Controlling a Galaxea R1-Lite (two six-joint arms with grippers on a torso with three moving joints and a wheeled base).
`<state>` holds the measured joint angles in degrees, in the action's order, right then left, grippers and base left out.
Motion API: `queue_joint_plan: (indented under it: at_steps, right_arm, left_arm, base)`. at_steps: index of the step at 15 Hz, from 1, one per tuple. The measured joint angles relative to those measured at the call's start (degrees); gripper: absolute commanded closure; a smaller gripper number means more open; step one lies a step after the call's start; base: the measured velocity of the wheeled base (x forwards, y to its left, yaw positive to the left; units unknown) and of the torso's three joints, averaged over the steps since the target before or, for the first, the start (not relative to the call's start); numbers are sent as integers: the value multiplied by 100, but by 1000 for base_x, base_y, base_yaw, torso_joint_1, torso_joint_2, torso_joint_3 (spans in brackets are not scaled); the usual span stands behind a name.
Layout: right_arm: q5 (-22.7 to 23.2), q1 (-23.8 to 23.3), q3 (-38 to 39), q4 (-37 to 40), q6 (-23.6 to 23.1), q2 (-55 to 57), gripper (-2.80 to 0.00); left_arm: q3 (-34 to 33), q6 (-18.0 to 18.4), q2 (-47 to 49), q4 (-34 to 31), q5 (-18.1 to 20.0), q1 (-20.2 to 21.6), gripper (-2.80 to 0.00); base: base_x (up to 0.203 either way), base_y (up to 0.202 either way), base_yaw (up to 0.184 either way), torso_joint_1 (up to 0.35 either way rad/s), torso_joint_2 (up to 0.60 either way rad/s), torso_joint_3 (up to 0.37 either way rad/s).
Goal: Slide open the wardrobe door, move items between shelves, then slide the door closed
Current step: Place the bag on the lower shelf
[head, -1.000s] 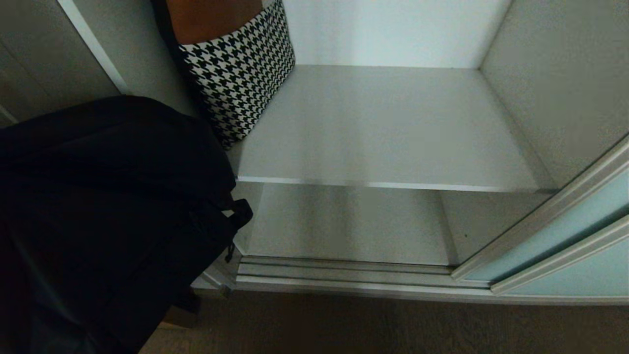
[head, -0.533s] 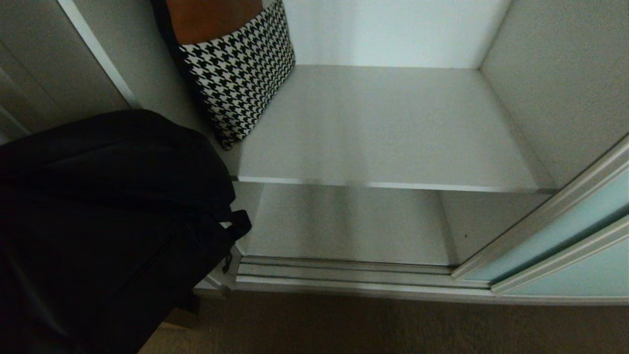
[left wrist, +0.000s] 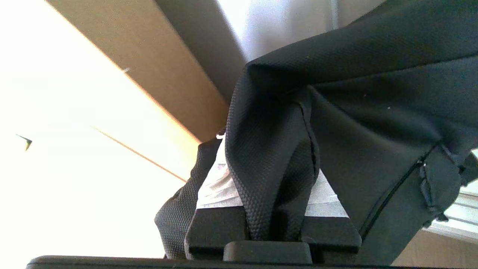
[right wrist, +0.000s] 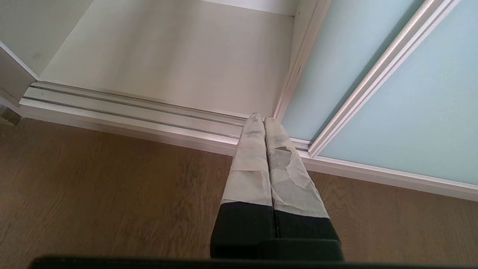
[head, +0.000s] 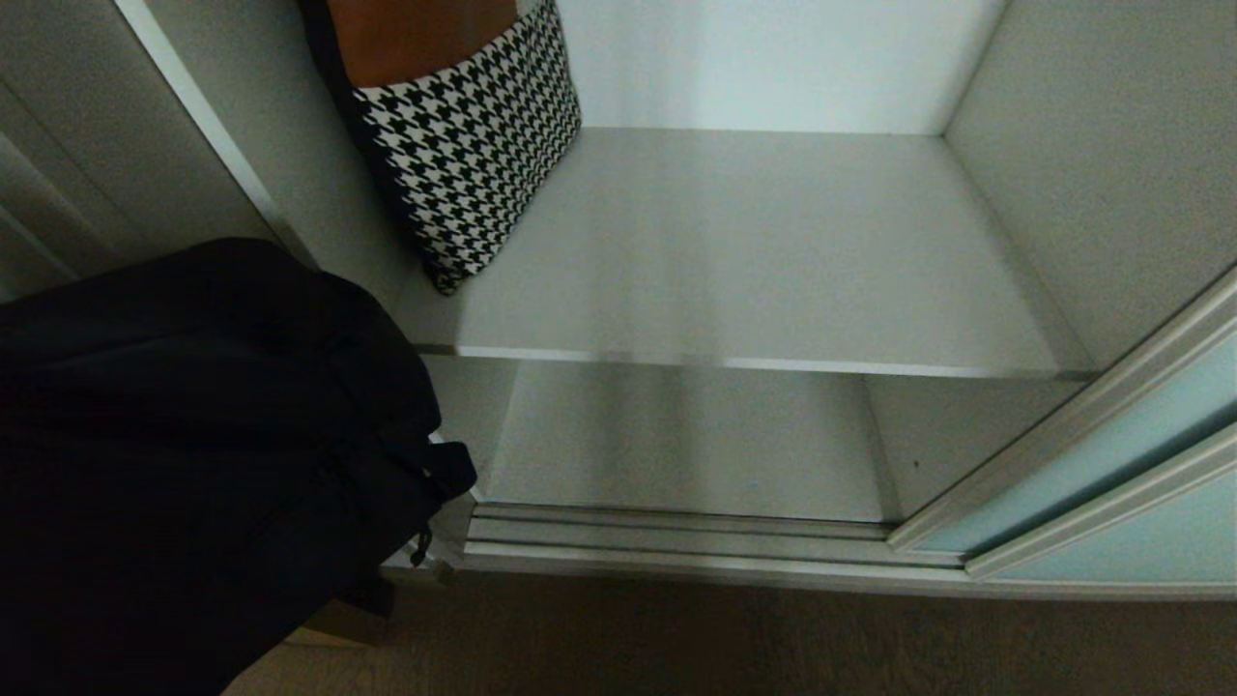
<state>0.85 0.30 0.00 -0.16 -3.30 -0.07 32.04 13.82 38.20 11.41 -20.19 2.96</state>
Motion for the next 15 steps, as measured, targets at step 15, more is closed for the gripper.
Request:
queue_joint_plan:
  at_steps: [15]
  right_arm:
    - [0,0,0,0,2,0,0]
  left_arm:
    - [-28,1,-63,67,411,48,0]
  base:
    - [-96,0,0,1,1,2]
